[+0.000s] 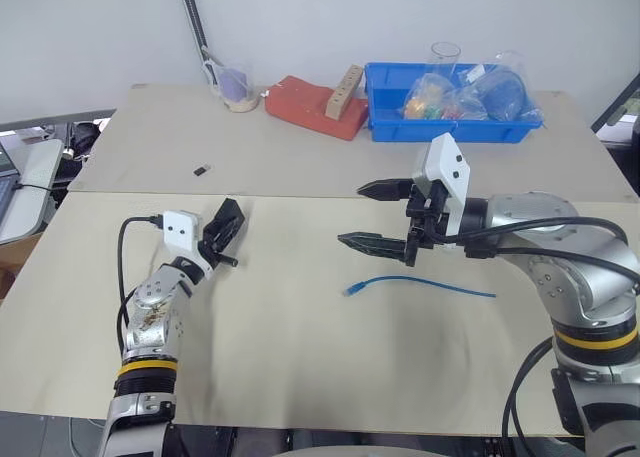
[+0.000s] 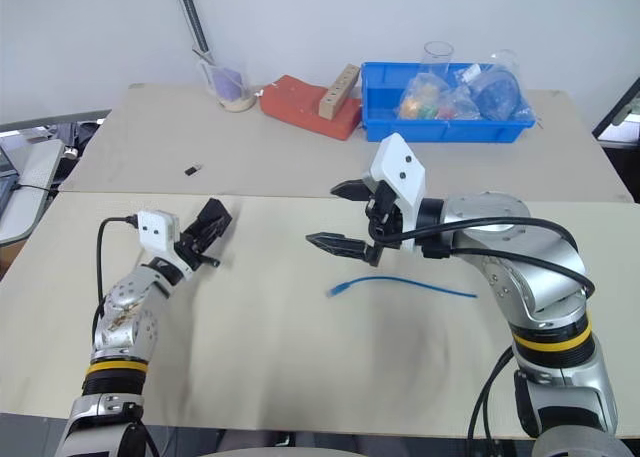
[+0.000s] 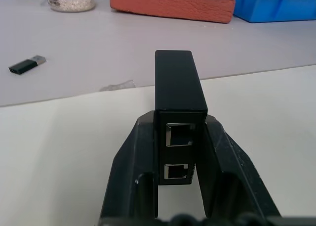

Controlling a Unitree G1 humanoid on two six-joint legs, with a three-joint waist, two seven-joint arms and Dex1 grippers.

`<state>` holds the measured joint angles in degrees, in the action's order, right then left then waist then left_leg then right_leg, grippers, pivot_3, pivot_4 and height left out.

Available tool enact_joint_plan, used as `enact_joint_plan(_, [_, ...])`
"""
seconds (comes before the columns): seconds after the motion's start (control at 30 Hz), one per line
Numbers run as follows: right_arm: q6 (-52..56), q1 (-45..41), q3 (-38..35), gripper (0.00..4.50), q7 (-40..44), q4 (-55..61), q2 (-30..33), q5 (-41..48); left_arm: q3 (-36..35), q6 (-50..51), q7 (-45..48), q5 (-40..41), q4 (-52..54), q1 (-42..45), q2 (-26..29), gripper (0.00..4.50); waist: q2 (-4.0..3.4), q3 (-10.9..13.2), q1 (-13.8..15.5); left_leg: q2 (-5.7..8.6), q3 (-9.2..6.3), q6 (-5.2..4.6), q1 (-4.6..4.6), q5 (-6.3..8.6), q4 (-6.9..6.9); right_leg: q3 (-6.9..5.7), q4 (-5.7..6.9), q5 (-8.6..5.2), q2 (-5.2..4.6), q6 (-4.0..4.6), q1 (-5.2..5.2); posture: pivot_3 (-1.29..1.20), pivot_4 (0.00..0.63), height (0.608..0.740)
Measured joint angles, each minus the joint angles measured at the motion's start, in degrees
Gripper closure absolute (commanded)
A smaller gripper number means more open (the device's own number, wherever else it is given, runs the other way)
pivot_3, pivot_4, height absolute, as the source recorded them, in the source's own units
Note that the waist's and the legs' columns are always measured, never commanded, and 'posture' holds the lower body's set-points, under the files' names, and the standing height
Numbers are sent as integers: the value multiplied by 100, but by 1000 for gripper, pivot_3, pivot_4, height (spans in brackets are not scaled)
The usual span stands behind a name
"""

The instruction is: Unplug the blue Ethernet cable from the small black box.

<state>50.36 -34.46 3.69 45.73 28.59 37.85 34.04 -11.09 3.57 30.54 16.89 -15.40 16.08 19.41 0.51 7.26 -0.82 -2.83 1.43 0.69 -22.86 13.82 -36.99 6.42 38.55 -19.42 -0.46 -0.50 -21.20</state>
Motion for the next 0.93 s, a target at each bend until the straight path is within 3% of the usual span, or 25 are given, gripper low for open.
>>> enact_joint_plan(0.13, [-2,0,0,0,-7,3,0,-2,-2,3,58,19,-20,-33,8,19,0,0,5,1,0,0,-1,0,0,0,-1,0,-1,0,0,0,150,740])
enact_joint_plan(0.33, [-5,-2,1,0,-8,-14,-1,-3,-1,253,207,123,345,-313,113,19,0,0,-7,-1,0,0,0,0,0,0,-1,0,0,0,0,0,150,740])
enact_joint_plan(0.47, [-8,-1,1,0,13,-72,16,-5,-8,729,415,249,1038,-817,464,19,0,0,-22,-5,-1,0,1,0,3,0,0,0,0,0,0,0,150,740])
enact_joint_plan(0.77, [-152,375,-307,0,296,-73,483,95,-750,2935,1049,1479,4012,-1843,2489,19,10,6,-6,-7,-7,1,0,0,8,-9,-20,-1,-11,0,9,0,150,740])
enact_joint_plan(0.93, [-316,692,-558,0,464,-91,664,103,-1163,3480,1439,1981,4493,-1853,3109,19,4,7,-22,-5,-2,1,9,0,15,-7,-33,-2,-6,0,13,0,150,740])
